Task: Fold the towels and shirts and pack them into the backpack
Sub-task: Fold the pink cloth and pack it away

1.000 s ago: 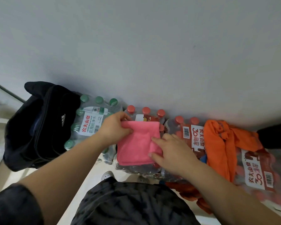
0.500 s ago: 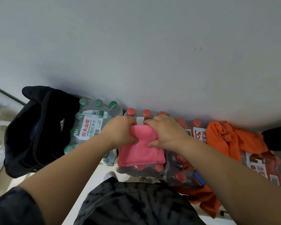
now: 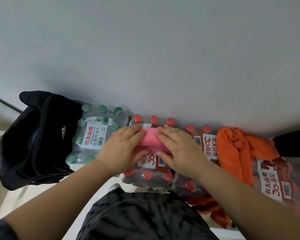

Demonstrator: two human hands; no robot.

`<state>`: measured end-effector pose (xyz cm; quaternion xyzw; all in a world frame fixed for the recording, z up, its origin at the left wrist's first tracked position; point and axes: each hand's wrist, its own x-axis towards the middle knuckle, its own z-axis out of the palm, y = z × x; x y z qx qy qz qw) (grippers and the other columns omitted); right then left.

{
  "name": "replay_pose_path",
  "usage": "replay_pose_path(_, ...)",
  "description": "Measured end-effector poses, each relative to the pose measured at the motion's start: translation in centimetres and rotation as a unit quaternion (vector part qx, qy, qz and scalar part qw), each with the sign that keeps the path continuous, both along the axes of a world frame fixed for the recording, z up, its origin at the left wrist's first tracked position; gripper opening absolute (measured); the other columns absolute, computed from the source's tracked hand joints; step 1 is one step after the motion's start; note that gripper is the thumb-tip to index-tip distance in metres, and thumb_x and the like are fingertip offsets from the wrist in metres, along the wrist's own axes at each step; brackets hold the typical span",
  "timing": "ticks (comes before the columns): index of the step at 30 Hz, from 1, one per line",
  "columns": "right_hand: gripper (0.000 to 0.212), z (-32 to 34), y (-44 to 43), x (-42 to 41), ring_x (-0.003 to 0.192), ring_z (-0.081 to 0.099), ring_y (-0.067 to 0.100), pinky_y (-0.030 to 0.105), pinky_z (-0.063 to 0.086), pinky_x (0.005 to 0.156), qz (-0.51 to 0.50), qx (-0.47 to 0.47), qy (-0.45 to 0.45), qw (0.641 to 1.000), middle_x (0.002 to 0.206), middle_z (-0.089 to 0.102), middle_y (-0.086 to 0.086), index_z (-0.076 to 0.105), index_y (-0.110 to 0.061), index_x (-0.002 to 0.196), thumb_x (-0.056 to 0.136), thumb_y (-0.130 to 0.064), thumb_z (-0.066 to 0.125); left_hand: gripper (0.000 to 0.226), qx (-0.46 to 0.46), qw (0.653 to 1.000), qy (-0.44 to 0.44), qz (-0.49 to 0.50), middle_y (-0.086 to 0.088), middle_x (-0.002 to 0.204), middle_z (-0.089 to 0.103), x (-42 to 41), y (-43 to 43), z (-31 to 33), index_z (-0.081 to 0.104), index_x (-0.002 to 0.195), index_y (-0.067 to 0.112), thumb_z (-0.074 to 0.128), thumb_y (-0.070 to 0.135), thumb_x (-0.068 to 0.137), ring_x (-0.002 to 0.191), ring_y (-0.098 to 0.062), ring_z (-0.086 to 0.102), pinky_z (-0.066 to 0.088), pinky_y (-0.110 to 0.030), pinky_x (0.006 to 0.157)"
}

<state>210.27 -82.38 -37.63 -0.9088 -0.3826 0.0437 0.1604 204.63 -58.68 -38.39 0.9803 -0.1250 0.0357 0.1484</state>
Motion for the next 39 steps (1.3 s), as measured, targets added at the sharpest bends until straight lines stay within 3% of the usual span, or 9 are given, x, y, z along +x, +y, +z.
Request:
replay_pose_path(3, 0.061, -0.8, -1.1, -1.3, 0.152, 0.02, 0.011, 0.041, 0.022, 0.123, -0.007, 0.002, 0.053, 0.999, 0.161, 0.033, -0.008, 0.042, -0.026, 0.151, 0.098, -0.055, 0.033, 0.066, -0.017, 0.999, 0.011, -0.032, -0.012, 0.152, 0.046, -2.7, 0.0, -1.1, 0.051, 0.144, 0.01, 0.054, 0.049, 0.091, 0.139, -0.031, 0.045, 0.037, -0.046, 0.115)
replay_pose_path(11, 0.062, -3.3, -1.9, -2.9, 0.153, 0.002, 0.003, 0.047, 0.019, 0.125, -0.022, 0.032, 0.121, 0.992, 0.164, 0.019, -0.015, 0.034, -0.029, 0.155, 0.099, -0.057, 0.032, 0.074, 0.022, 0.996, 0.078, -0.023, -0.009, 0.164, 0.022, -5.2, -1.2, -2.6, 0.035, 0.154, 0.008, 0.026, 0.059, 0.1, 0.153, -0.027, 0.016, 0.026, -0.046, 0.121)
replay_pose_path(14, 0.061, -3.0, -1.5, -2.6, 0.152, 0.008, 0.002, 0.044, 0.016, 0.125, -0.038, 0.06, 0.137, 0.988, 0.162, 0.026, -0.014, 0.042, -0.028, 0.151, 0.098, -0.057, 0.031, 0.066, 0.032, 0.997, 0.067, -0.013, -0.008, 0.16, 0.035, -4.9, -1.4, -2.0, 0.047, 0.148, 0.012, 0.031, 0.054, 0.099, 0.148, -0.029, 0.033, 0.034, -0.049, 0.116)
replay_pose_path(17, 0.054, -2.1, -0.9, -1.9, 0.148, 0.027, 0.006, 0.043, 0.022, 0.124, -0.064, 0.093, 0.146, 0.983, 0.153, 0.045, -0.01, 0.058, -0.025, 0.139, 0.099, -0.054, 0.037, 0.049, 0.009, 0.999, 0.036, 0.037, -0.002, 0.133, 0.061, -2.0, -1.9, 0.2, 0.064, 0.124, 0.02, 0.036, 0.05, 0.096, 0.118, -0.029, 0.057, 0.048, -0.047, 0.099)
replay_pose_path(21, 0.027, -0.7, -0.2, -0.6, 0.119, 0.055, 0.016, 0.042, 0.045, 0.104, -0.092, 0.139, 0.097, 0.981, 0.123, 0.068, -0.005, 0.073, -0.02, 0.111, 0.098, -0.037, 0.056, 0.058, 0.034, 0.991, 0.102, 0.076, -0.002, 0.14, 0.05, 2.3, -3.6, 1.0, 0.041, 0.144, 0.028, 0.044, 0.055, 0.093, 0.126, -0.03, 0.046, 0.042, -0.05, 0.104)
replay_pose_path(23, 0.025, -0.5, 0.2, 0.3, 0.113, 0.054, 0.019, 0.041, 0.047, 0.1, -0.099, 0.131, 0.067, 0.984, 0.119, 0.064, -0.003, 0.07, -0.02, 0.113, 0.094, -0.034, 0.061, 0.066, 0.063, 0.985, 0.147, 0.069, -0.002, 0.149, 0.044, 2.9, -4.1, 0.2, 0.029, 0.153, 0.029, 0.046, 0.056, 0.095, 0.136, -0.03, 0.039, 0.037, -0.05, 0.109)
replay_pose_path(29, 0.06, -2.1, 0.3, 0.8, 0.148, 0.025, 0.023, 0.046, 0.022, 0.121, -0.098, 0.011, 0.078, 0.992, 0.154, 0.043, -0.003, 0.042, -0.031, 0.149, 0.095, -0.05, 0.057, 0.068, 0.076, 0.985, 0.137, 0.078, 0.0, 0.152, 0.043, 0.9, -3.8, -0.8, 0.026, 0.155, 0.03, 0.042, 0.06, 0.096, 0.139, -0.025, 0.039, 0.034, -0.045, 0.113)
replay_pose_path(34, 0.051, -1.8, 0.8, 0.2, 0.125, 0.047, 0.017, 0.038, 0.04, 0.107, -0.162, 0.118, 0.103, 0.974, 0.129, 0.058, -0.008, 0.058, -0.032, 0.133, 0.085, -0.038, 0.074, 0.075, 0.058, 0.986, 0.135, 0.08, 0.0, 0.136, 0.059, 1.3, -3.4, 0.7, 0.026, 0.152, 0.035, 0.06, 0.054, 0.088, 0.122, -0.027, 0.055, 0.043, -0.042, 0.1)
replay_pose_path(39, 0.056, 0.5, 2.6, -0.2, 0.115, 0.056, 0.004, 0.035, 0.05, 0.102, -0.171, 0.246, 0.214, 0.93, 0.125, 0.056, -0.014, 0.059, -0.033, 0.132, 0.082, -0.018, 0.078, 0.09, -0.128, 0.973, 0.185, 0.056, 0.001, 0.123, 0.062, 0.6, -0.7, 3.8, 0.018, 0.151, 0.05, 0.074, 0.038, 0.081, 0.104, -0.019, 0.061, 0.05, -0.034, 0.09)
